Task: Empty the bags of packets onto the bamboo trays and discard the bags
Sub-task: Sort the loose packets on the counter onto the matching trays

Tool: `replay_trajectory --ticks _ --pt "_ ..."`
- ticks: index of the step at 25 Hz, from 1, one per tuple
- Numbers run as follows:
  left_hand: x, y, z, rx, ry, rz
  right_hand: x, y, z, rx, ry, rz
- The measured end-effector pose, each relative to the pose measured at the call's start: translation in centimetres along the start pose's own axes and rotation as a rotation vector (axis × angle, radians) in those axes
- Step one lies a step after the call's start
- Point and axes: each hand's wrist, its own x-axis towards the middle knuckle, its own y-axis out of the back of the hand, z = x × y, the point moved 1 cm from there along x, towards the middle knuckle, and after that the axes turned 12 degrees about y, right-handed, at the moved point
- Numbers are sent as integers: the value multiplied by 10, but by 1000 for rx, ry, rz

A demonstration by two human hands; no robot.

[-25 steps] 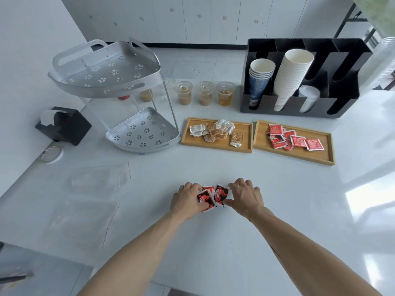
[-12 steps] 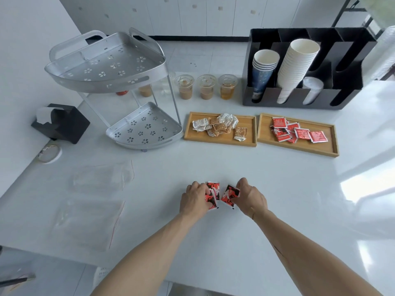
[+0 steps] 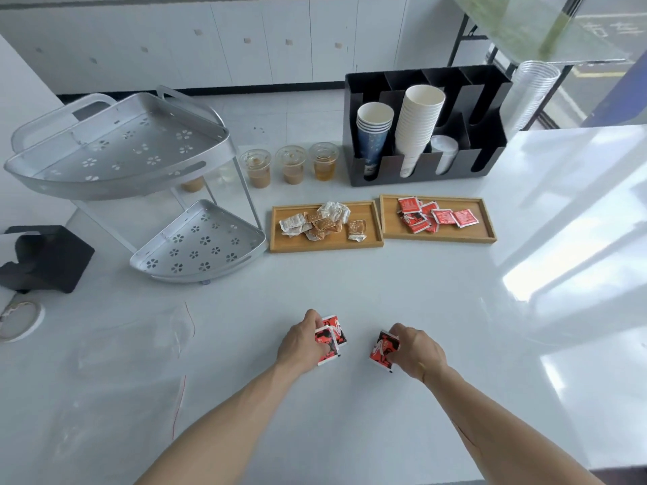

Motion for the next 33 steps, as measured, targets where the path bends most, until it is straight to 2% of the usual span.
replay_trajectory --ticks 7,13,21,28,33 --pt "27 11 16 159 -108 -57 -33 -3 15 -30 -139 55" --pt "29 5 29 264 -135 -84 -48 2 35 19 -205 18" --pt "28 -17 70 228 -145 -309 -35 30 72 78 -121 -132" --pt "26 -42 132 219 -121 -310 -15 88 128 30 -58 -195" --pt "37 -48 195 203 -91 -308 8 155 173 9 -16 -145"
